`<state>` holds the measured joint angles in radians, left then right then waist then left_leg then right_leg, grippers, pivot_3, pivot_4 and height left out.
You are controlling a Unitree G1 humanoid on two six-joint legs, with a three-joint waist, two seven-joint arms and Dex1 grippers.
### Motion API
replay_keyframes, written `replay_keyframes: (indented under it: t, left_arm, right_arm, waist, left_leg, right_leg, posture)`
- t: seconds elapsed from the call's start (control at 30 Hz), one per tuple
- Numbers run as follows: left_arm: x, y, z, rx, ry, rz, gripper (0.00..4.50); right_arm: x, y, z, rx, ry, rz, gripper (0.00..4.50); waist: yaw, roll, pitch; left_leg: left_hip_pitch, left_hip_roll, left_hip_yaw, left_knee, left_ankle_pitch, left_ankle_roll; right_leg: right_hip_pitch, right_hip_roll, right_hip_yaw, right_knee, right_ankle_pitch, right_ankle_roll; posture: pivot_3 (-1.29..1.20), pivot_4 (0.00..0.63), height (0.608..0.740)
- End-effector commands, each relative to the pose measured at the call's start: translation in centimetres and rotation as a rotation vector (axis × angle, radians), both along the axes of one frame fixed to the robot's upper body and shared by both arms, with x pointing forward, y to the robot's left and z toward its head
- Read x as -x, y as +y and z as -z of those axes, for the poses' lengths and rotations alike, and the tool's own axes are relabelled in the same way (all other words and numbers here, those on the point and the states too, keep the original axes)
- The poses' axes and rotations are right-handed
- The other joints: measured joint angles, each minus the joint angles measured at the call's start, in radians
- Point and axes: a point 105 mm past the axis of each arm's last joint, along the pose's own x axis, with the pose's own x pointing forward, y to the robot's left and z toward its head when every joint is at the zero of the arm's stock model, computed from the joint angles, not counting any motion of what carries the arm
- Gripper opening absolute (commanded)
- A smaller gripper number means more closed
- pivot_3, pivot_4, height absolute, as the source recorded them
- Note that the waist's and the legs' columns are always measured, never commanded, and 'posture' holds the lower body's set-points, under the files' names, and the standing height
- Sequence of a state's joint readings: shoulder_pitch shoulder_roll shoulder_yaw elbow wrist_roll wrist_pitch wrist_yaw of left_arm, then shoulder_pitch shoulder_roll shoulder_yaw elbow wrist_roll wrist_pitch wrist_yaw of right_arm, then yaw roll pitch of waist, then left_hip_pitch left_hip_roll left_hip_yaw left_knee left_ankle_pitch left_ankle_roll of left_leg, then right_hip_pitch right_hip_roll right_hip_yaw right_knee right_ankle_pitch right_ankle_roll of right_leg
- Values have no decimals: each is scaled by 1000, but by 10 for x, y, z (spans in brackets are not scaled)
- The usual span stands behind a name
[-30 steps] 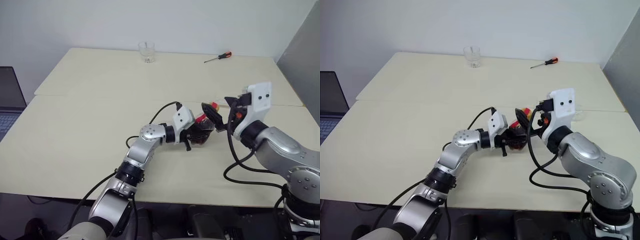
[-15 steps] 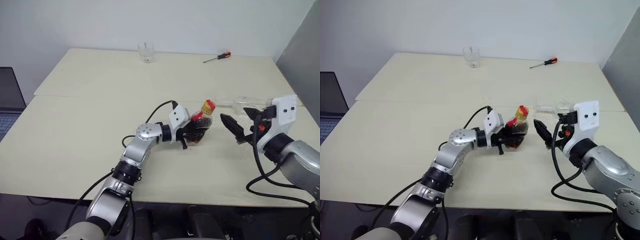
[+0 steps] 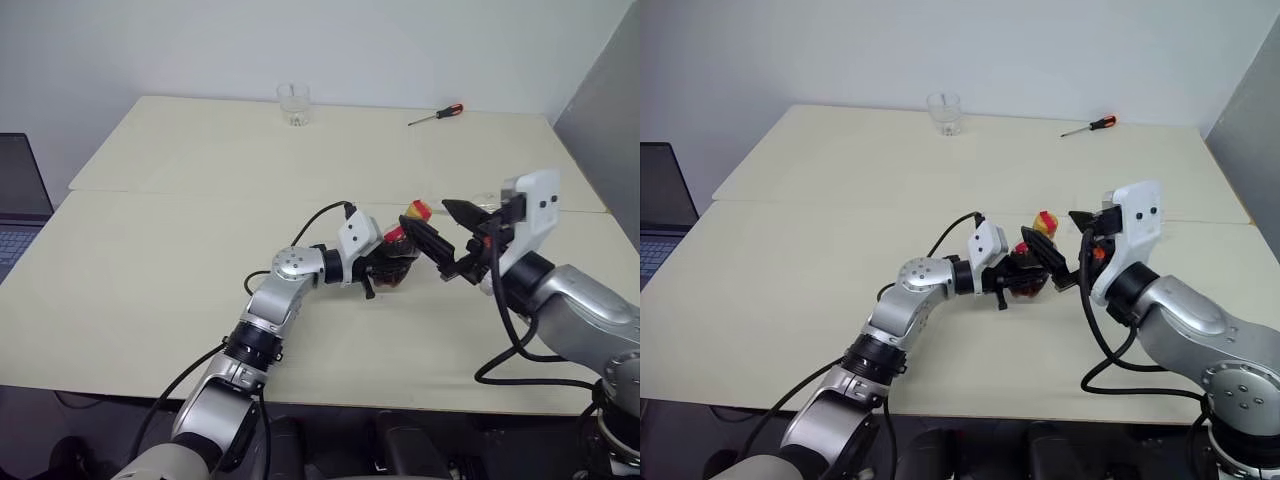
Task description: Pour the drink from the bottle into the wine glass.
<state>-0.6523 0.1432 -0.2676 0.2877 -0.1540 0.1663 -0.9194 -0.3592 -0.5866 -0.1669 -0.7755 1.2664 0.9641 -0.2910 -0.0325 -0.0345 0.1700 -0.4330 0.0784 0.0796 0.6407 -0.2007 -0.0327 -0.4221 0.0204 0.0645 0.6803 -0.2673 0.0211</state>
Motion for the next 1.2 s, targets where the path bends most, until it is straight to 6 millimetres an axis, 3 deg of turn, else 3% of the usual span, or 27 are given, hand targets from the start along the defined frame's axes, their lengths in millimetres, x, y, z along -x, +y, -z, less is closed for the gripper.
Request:
replay_keyframes:
  t: [0.03, 0.8, 1.2]
  left_arm:
    - [3, -4, -22, 52, -75, 15, 745]
    - [5, -6, -21, 58, -75, 16, 744]
    - [2, -4, -21, 51, -80, 3, 743]
  right_arm:
    - [-5, 1, -14, -31, -55, 30, 4500]
    - [-38, 5, -13, -75, -48, 104, 4500]
    - [-34, -6, -5, -123, -18, 88, 4500]
  waist:
    - [0, 0, 0]
    - [0, 0, 0]
    - [0, 0, 0]
  left_leg:
    - [0, 0, 0, 0, 0, 0]
    - [0, 0, 0, 0, 0, 0]
    - [0, 0, 0, 0, 0, 0]
  right_leg:
    - [0, 0, 0, 0, 0, 0]
    - [0, 0, 0, 0, 0, 0]
    - [0, 0, -1, 0, 0, 0]
  posture:
    - [0, 150, 740]
    - [0, 150, 740]
    - [0, 150, 740]
